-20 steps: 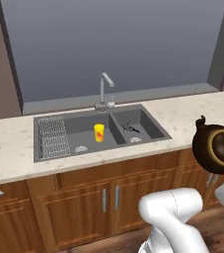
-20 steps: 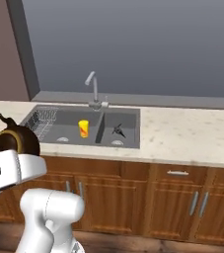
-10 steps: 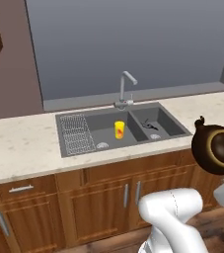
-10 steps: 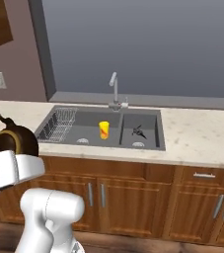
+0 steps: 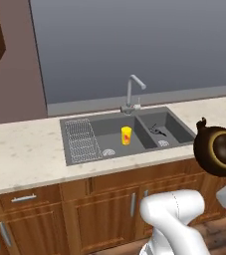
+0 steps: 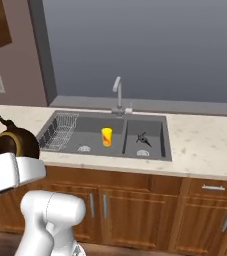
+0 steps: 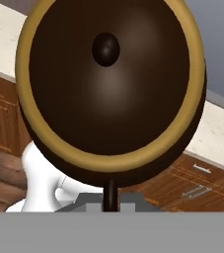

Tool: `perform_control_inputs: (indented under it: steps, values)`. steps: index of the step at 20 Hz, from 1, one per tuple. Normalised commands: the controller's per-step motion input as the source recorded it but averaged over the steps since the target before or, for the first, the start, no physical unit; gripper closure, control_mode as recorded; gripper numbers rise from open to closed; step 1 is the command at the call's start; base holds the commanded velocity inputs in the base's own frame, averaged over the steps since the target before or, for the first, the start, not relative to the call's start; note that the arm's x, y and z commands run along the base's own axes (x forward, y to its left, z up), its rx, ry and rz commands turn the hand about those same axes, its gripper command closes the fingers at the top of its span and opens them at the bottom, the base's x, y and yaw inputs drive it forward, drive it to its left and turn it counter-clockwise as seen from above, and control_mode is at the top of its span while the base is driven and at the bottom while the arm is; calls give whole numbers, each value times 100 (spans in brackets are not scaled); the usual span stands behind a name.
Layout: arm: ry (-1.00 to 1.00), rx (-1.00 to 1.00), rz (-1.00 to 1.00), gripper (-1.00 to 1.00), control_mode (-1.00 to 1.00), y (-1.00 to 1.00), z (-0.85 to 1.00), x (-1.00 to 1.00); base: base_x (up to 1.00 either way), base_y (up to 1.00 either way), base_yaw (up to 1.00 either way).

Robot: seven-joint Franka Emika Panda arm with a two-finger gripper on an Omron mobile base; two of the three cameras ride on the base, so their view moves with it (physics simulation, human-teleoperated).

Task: Pick the teapot and cup and place them in the sink. Then turn on the water.

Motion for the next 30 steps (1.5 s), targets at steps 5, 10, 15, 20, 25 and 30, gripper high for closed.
perform_control_inputs:
  steps: [5,10,15,20,25,30]
  values:
    - [0,0,0,100,100,0,0,0,66,0,7]
    - [0,0,0,100,100,0,0,0,61,0,6]
    - [0,0,0,100,100,0,0,0,60,-12,3]
    - [0,0,0,100,100,0,0,0,38,-56,4]
    - [0,0,0,100,100,0,0,0,12,-87,5]
    - [0,0,0,100,100,0,0,0,6,-88,4]
